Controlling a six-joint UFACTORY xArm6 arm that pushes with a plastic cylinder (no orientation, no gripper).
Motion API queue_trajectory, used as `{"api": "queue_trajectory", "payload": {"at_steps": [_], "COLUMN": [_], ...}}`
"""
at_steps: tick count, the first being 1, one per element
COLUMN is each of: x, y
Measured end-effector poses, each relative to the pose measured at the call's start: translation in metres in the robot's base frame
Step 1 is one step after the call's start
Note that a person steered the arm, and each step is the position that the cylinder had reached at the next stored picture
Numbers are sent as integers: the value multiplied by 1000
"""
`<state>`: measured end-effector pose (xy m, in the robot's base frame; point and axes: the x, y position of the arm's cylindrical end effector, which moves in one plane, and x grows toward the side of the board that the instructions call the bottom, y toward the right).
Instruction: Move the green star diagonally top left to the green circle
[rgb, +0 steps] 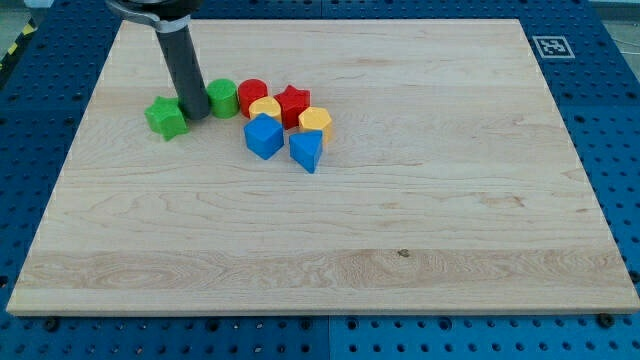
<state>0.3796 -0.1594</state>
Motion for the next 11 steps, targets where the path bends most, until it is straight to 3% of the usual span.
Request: {"api": "queue_trajectory", "payload": {"at_steps": [2,3,6,7,9,11], "x": [35,52,-6,2,-34,-65], "y": [13,-14,-32,-39,-93,-65]}}
